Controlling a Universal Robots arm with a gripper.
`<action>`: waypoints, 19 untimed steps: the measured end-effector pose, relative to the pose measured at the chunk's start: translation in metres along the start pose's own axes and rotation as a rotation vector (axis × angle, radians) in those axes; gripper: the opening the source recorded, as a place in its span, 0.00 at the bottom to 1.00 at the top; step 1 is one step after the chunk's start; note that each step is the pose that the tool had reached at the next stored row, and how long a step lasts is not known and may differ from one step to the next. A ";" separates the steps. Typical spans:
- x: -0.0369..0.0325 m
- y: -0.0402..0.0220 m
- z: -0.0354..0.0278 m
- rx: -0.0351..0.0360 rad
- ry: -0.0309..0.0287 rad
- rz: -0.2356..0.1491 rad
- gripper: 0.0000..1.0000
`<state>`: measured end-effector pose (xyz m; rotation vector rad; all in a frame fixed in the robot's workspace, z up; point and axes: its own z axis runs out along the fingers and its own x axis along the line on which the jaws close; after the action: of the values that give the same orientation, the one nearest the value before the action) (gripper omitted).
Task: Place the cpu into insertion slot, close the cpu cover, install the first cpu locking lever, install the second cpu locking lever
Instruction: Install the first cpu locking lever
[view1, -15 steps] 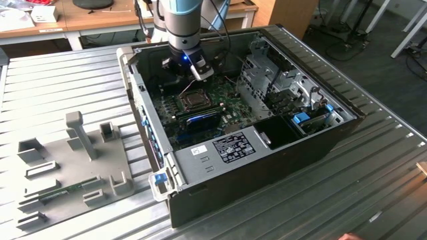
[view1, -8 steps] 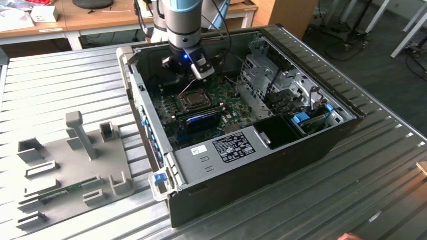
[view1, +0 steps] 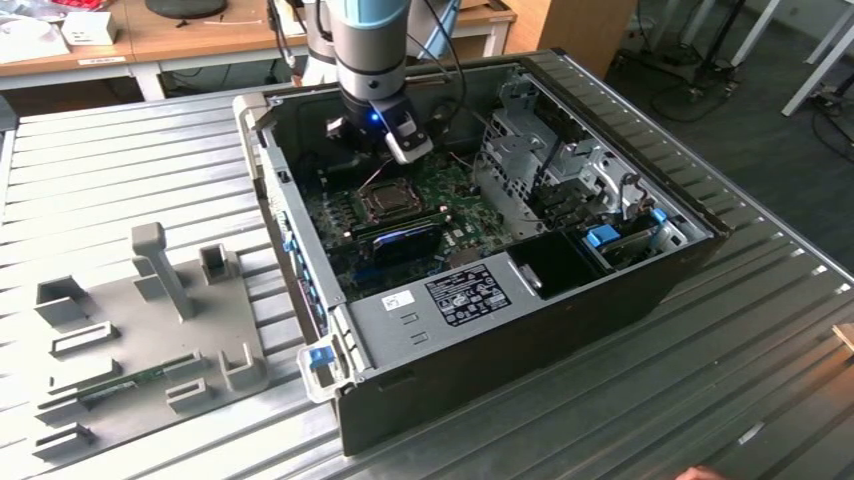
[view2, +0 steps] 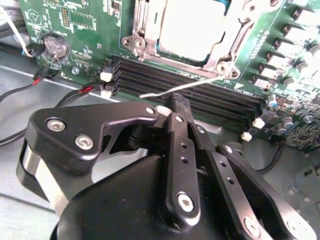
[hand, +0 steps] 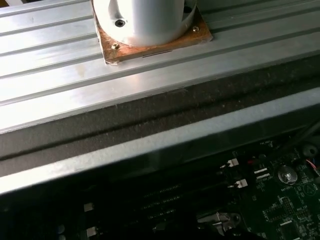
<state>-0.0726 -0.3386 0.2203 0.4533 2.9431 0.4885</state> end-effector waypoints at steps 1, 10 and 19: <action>0.0000 0.0000 0.0000 0.0000 0.0000 0.000 0.10; -0.0002 -0.0013 0.0012 0.0001 0.0000 0.000 0.10; -0.0006 -0.0027 0.0008 0.0001 0.0000 0.000 0.10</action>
<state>-0.0726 -0.3410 0.2187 0.4533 2.9432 0.4884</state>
